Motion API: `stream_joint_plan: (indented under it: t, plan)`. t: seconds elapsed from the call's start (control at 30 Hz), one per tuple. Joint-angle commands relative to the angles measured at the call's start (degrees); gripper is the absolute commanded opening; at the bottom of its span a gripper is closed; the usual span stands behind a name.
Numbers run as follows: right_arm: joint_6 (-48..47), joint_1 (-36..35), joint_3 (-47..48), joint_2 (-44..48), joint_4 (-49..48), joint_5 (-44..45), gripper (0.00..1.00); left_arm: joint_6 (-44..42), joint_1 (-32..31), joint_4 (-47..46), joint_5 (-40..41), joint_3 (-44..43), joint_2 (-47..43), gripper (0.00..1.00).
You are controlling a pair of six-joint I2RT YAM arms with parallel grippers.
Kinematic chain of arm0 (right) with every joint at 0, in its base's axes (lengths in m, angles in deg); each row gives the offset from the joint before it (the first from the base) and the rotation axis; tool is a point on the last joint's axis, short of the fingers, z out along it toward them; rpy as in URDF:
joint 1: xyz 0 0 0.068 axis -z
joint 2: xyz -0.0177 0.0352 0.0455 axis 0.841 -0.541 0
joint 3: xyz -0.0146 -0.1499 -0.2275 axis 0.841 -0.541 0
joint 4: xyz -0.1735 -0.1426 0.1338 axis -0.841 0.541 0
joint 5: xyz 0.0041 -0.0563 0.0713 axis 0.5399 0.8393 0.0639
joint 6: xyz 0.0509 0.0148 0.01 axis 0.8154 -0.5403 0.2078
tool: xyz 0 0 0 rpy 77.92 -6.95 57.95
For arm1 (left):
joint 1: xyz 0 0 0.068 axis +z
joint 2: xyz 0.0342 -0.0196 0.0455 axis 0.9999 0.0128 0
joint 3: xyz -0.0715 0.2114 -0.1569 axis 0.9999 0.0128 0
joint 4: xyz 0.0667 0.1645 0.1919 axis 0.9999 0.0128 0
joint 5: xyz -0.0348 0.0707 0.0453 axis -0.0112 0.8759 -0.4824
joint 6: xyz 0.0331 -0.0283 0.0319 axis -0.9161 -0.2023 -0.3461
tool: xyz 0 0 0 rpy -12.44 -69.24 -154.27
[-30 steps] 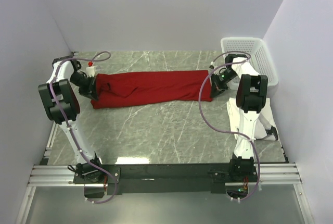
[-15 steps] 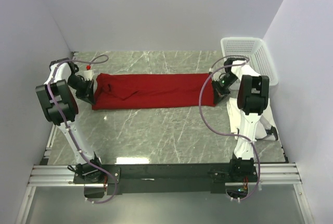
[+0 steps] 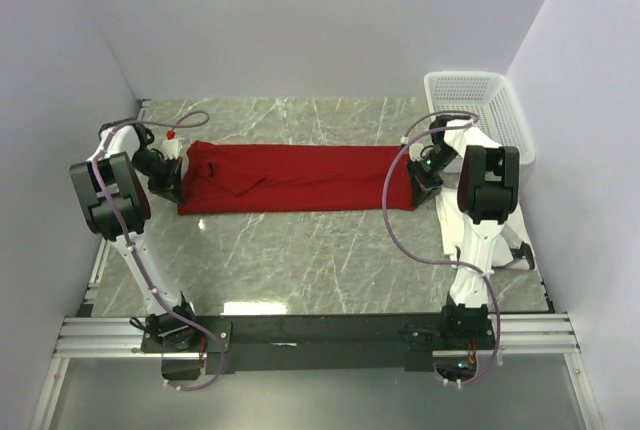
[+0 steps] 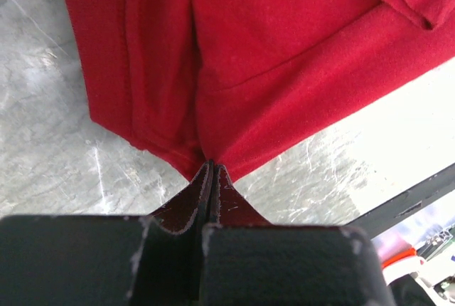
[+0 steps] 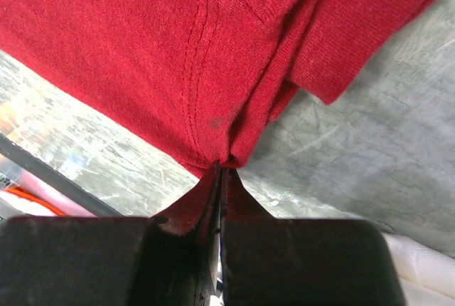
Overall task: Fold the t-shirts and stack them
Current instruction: Fold the tshirt
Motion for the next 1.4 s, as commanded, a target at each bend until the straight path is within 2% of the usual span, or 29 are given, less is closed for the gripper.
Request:
stream_joint_plan:
  t: [0.0,0.03,0.1,0.13,0.17,0.2,0.23,0.27,0.3,0.4,0.63,1.03,1.37]
  plan:
    - [-2.16,0.16,-0.9,3.42,-2.24,3.77,0.0,1.42,-0.44,-2.42,-0.25,-0.31,-0.98,0.01]
    - [-2.33,0.16,-0.9,3.51,-2.16,3.86,0.01,1.59,-0.61,-2.34,0.01,-0.48,-0.63,0.02]
    - [-3.04,0.16,-0.2,3.33,-0.49,3.86,0.12,0.98,-0.61,-1.11,0.1,-1.18,-0.54,0.13]
    - [-3.91,0.24,0.5,3.77,0.21,3.68,0.31,0.46,-0.53,-1.02,0.1,-1.45,-1.58,0.18]
    - [-4.18,0.24,0.85,4.21,1.26,3.68,0.41,0.1,-0.26,-1.11,-0.33,-1.97,-2.46,0.22]
    - [-4.44,0.33,1.12,4.82,1.71,3.6,0.48,-0.33,-0.17,-0.76,-1.21,-2.59,-3.6,0.32]
    - [-5.14,0.33,1.64,6.22,2.58,3.07,0.54,-1.73,-0.35,-0.41,-3.56,-3.55,-5.35,0.36]
    - [-5.58,0.24,2.08,7.02,3.02,2.54,0.55,-1.66,-0.52,-0.23,-4.28,-5.47,-5.98,0.39]
    - [-6.11,0.24,2.69,7.55,3.46,1.76,0.56,-1.92,-0.87,0.55,-5.16,-6.45,-6.42,0.43]
    - [-7.08,0.24,4.02,9.31,3.47,0.43,0.56,-2.1,-3.07,0.21,-7.54,-7.78,-7.65,0.46]
    - [0.19,-0.11,7.45,4.49,1.54,-1.41,0.56,2.82,-9.05,-6.02,-7.9,-1.81,-8.97,0.48]
    - [6.19,-0.11,9.91,-2.38,-0.66,-2.56,0.57,4.14,-7.12,-5.15,-5.61,-2.24,-7.48,0.5]
    - [6.72,-0.11,10.44,-2.73,1.27,-4.84,0.41,5.02,-4.92,-5.24,-4.56,-4.88,-4.49,0.48]
